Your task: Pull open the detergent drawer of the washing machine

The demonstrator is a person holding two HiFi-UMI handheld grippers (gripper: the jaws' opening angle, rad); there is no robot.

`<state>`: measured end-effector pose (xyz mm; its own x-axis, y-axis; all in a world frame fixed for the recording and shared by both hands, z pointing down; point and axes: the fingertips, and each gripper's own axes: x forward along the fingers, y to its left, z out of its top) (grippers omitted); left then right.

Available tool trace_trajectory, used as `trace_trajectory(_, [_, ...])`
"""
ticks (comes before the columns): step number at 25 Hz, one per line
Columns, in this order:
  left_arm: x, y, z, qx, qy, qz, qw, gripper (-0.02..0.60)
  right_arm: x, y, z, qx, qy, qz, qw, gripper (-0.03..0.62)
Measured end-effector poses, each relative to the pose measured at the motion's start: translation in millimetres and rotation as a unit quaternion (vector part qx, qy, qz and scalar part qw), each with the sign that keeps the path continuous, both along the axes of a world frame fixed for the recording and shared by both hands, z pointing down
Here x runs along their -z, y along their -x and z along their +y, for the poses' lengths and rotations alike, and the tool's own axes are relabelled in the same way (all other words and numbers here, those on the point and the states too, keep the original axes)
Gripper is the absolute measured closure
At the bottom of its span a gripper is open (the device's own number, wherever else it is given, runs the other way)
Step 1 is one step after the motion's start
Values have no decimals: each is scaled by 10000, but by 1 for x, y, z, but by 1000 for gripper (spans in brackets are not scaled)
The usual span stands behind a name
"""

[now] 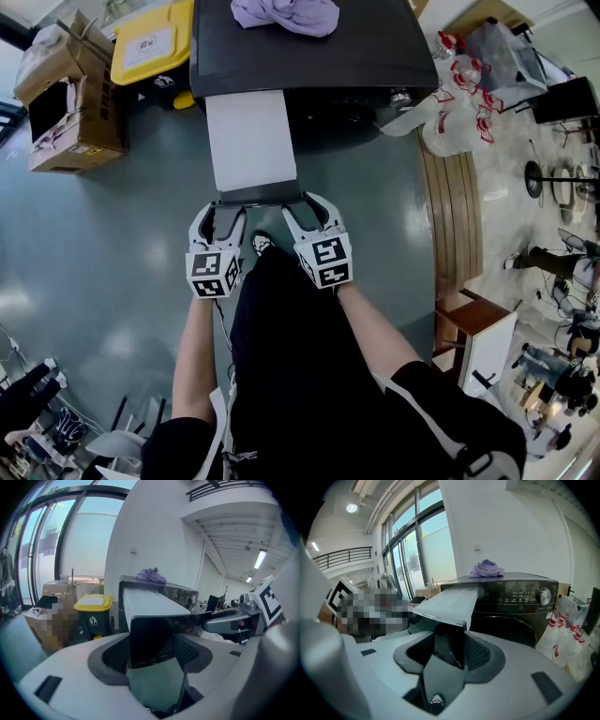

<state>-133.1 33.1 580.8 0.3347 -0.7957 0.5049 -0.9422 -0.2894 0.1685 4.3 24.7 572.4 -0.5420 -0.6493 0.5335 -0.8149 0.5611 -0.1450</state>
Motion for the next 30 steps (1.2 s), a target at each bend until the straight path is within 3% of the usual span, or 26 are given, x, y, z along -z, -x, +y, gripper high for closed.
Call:
trace_trajectory(18, [-6, -1, 14, 16, 32, -127, 9999, 308, -11, -2, 17, 36, 137, 61, 9999, 393])
trace_trajectory(25, [-7, 6, 18, 283, 220, -213, 9991, 308, -8, -8, 15, 72, 261, 80, 9996, 395])
trace_trajectory(30, [13, 10, 35, 567, 375, 147, 9976, 311, 8, -34, 20, 13, 311, 119, 9994, 393])
